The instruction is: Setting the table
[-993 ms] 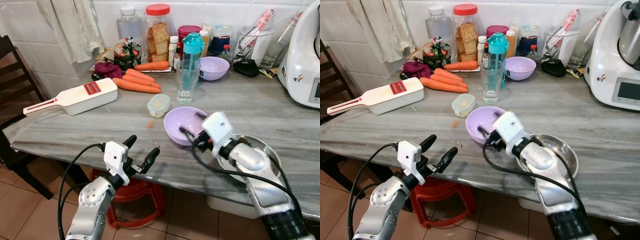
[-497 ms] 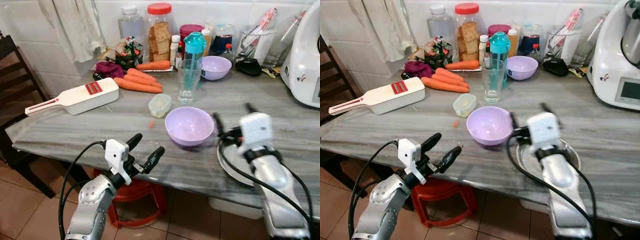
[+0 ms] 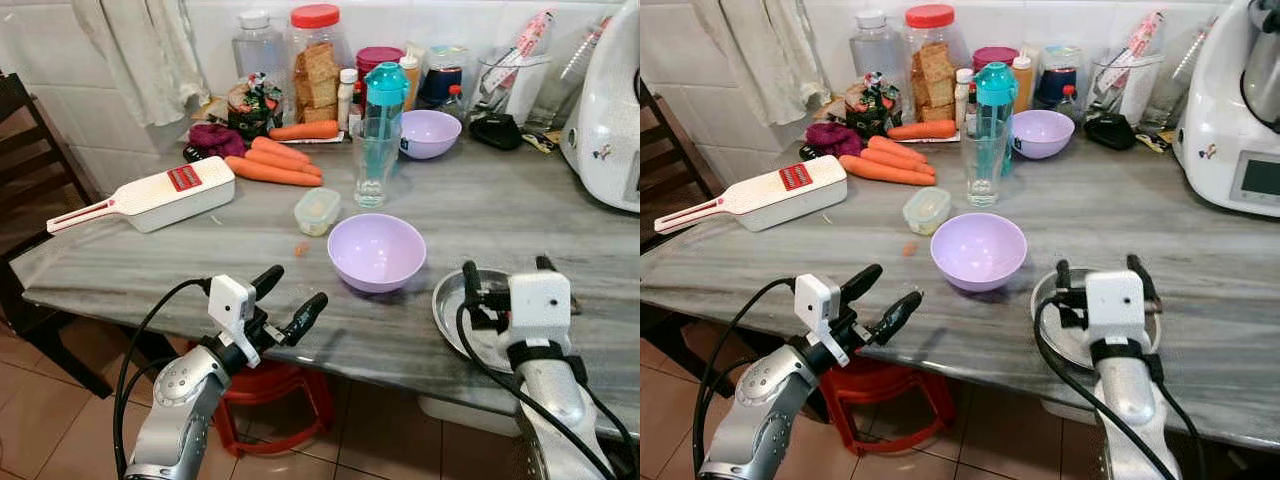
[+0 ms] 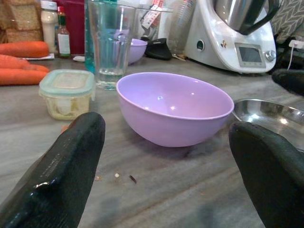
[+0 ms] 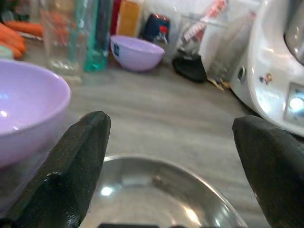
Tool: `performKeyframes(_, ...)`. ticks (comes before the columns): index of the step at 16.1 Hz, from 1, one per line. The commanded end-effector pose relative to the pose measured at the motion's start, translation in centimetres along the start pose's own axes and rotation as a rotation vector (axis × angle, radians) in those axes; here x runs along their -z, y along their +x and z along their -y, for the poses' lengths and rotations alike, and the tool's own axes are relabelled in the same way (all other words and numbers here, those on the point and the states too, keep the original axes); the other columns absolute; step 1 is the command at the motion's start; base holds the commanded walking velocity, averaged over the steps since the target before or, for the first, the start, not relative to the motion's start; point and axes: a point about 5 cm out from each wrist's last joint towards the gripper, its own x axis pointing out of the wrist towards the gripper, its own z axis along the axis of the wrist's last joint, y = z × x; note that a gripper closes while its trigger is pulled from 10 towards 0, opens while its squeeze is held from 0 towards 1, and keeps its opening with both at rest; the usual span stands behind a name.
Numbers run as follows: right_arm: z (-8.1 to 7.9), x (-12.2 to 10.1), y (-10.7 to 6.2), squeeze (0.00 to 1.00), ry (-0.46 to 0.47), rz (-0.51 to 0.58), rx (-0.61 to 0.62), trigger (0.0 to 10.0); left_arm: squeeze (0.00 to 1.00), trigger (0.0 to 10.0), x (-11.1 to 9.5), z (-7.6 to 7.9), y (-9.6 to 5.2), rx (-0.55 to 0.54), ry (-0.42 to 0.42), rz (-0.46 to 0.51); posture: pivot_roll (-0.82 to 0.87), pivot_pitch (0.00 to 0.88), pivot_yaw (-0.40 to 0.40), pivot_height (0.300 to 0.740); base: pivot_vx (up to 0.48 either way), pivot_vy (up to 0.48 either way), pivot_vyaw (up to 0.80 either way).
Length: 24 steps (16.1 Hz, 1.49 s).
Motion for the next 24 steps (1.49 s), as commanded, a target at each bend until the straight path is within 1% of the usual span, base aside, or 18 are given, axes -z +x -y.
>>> performKeyframes(1, 0.1, 0.5, -0.2, 1.0, 0.0, -0.036, 0.012, 10.0, 0.0, 10.0, -0.3, 0.0, -0.2, 0.009, 0.008, 0.0, -0.05, 0.0, 0.08, 0.74, 0.0, 0.0, 0.0)
performKeyframes(2, 0.4, 1.8, -0.3, 1.0, 0.014, -0.101, 0.033, 10.0, 0.0, 10.0, -0.1, 0.0, -0.3, 0.009, 0.007, -0.006, -0.04, 0.0, 0.078, 0.74, 0.0, 0.0, 0.0)
performKeyframes(3, 0.7, 2.6, -0.3, 1.0, 0.037, -0.145, 0.049, 10.0, 0.0, 10.0, -0.1, 0.0, -0.3, 0.01, 0.005, -0.007, -0.04, 0.0, 0.078, 0.74, 0.0, 0.0, 0.0)
performKeyframes(5, 0.8, 2.8, 0.0, 1.0, 0.042, -0.163, 0.049, 10.0, 0.0, 10.0, -0.1, 0.1, -0.4, 0.021, -0.002, -0.009, -0.04, 0.0, 0.078, 0.74, 0.0, 0.0, 0.0)
performKeyframes(6, 0.6, 3.4, 0.2, 1.0, 0.075, -0.214, 0.039, 10.0, 0.0, 10.0, -0.1, 0.3, -0.5, 0.043, -0.012, -0.013, -0.03, 0.0, 0.076, 0.74, 0.0, 0.0, 0.0)
performKeyframes(7, 0.5, 3.7, 0.2, 1.0, 0.089, -0.23, 0.036, 10.0, 0.0, 10.0, -0.1, 0.4, -0.6, 0.053, -0.018, -0.015, -0.03, 0.0, 0.075, 0.74, 0.0, 0.0, 0.0)
performKeyframes(10, 0.2, 4.0, 0.6, 1.0, 0.104, -0.258, 0.011, 10.0, 0.0, 10.0, -0.1, 0.7, -0.9, 0.113, -0.052, -0.025, -0.02, 0.0, 0.071, 0.74, 0.0, 0.0, 0.0)
performKeyframes(12, -0.2, 4.2, 0.9, 1.0, 0.126, -0.276, -0.019, 10.0, 0.0, 10.0, 0.1, 0.8, -1.0, 0.133, -0.056, -0.05, -0.02, 0.0, 0.073, 0.74, 0.0, 0.0, 0.0)
performKeyframes(16, -1.0, 4.7, 1.2, 1.0, 0.175, -0.331, -0.078, 10.0, 0.0, 10.0, 0.3, 1.1, -1.2, 0.151, -0.06, -0.072, -0.02, 0.0, 0.073, 0.74, 0.0, 0.0, 0.0)
performKeyframes(19, -1.4, 4.6, 1.5, 1.0, 0.192, -0.339, -0.109, 10.0, 0.0, 10.0, 0.4, 1.3, -1.3, 0.155, -0.062, -0.084, -0.02, 0.0, 0.072, 0.74, 0.0, 0.0, 0.0)
performKeyframes(24, -2.2, 3.8, 2.3, 1.0, 0.225, -0.329, -0.154, 10.0, 0.0, 10.0, 0.8, 1.3, -1.4, 0.147, -0.07, -0.094, -0.02, 0.0, 0.069, 0.74, 0.0, 0.0, 0.0)
